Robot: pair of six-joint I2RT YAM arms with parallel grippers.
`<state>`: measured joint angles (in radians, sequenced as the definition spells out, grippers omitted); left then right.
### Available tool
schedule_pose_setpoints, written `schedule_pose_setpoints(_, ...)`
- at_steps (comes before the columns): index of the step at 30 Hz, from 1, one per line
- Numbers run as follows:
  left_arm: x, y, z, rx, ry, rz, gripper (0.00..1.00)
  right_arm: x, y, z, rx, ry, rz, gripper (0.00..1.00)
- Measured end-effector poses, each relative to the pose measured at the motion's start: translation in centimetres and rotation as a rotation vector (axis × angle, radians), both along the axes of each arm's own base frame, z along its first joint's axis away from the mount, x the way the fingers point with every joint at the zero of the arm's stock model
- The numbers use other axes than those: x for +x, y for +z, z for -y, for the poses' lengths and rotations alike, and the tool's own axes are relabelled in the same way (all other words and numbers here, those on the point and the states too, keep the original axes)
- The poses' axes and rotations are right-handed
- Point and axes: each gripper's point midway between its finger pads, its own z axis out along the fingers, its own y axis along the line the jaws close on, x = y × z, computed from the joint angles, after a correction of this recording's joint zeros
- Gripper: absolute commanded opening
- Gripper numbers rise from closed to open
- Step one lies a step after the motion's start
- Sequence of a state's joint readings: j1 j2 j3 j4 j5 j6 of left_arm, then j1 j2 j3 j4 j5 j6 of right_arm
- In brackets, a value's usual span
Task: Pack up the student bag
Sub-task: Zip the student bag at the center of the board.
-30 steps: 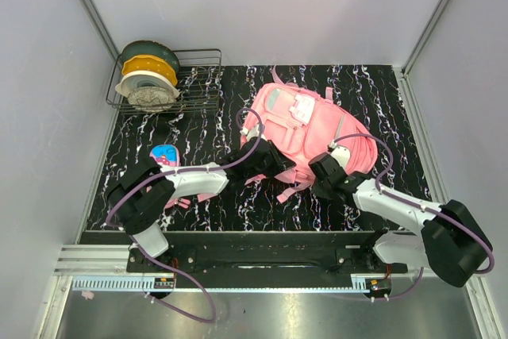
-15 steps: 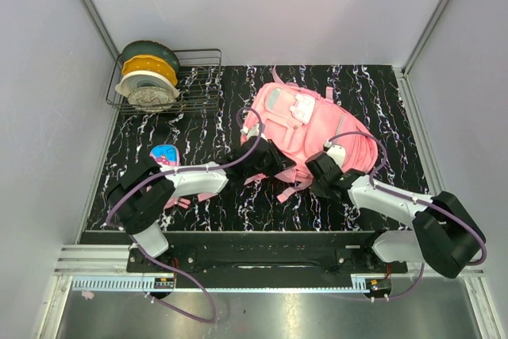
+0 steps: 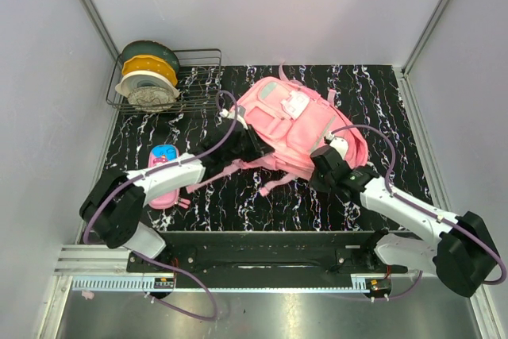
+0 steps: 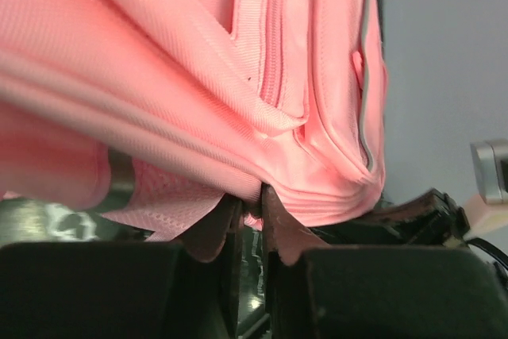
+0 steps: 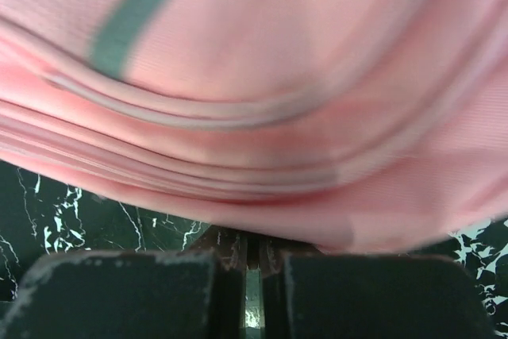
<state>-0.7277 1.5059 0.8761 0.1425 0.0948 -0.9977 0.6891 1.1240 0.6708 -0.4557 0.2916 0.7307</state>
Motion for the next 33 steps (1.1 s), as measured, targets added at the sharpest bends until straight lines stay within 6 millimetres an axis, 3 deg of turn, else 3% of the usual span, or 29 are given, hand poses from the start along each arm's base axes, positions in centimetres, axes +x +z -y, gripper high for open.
schedule_pose_setpoints(6, 2.3, -0.9, -4.7, 0.091, 0.060, -0.002, 0.00, -1.5, -0.4, 0.9, -0.016, -0.001, -0.055, 0.00)
schedule_pose_setpoints(11, 3.0, -1.4, -6.6, 0.131, 0.066, -0.003, 0.00, -2.4, 0.2, 1.7, -0.030, -0.011, -0.068, 0.00)
schedule_pose_setpoints(12, 3.0, -1.4, -6.7, 0.136, 0.056, -0.002, 0.06, -2.4, 0.5, 1.8, -0.032, -0.011, -0.068, 0.00)
schedule_pose_setpoints(13, 3.0, -1.3, -6.7, 0.138, 0.044, 0.003, 0.31, -2.4, 0.7, 1.7, -0.031, -0.009, -0.066, 0.00)
schedule_pose_setpoints(16, 2.9, -0.8, -6.7, 0.144, -0.004, 0.030, 0.58, -2.4, 1.7, 1.8, -0.021, 0.003, -0.046, 0.00)
schedule_pose_setpoints(17, 2.8, -0.5, -6.6, 0.140, -0.020, 0.036, 0.72, -2.4, 1.8, 1.8, -0.018, 0.005, -0.042, 0.00)
schedule_pose_setpoints(21, 2.0, 1.3, -6.3, 0.127, -0.061, 0.078, 0.99, -2.7, 2.0, 1.8, -0.008, 0.016, -0.047, 0.00)
schedule_pose_setpoints(26, -1.1, 6.3, -5.2, 0.062, -0.083, 0.193, 0.99, -2.9, 1.8, 1.6, -0.003, 0.029, -0.057, 0.00)
schedule_pose_setpoints(29, -3.1, 7.6, -5.4, 0.013, -0.045, 0.225, 0.99, -3.0, 1.5, 1.6, -0.001, 0.033, -0.064, 0.00)
schedule_pose_setpoints(31, -4.5, 6.7, -5.7, -0.014, -0.007, 0.200, 0.99, -3.2, 1.4, 1.5, 0.005, 0.037, -0.067, 0.00)
schedule_pose_setpoints(33, -5.8, 4.4, -5.8, -0.014, 0.036, 0.137, 0.99, -3.2, 1.5, 1.4, 0.015, 0.042, -0.064, 0.00)
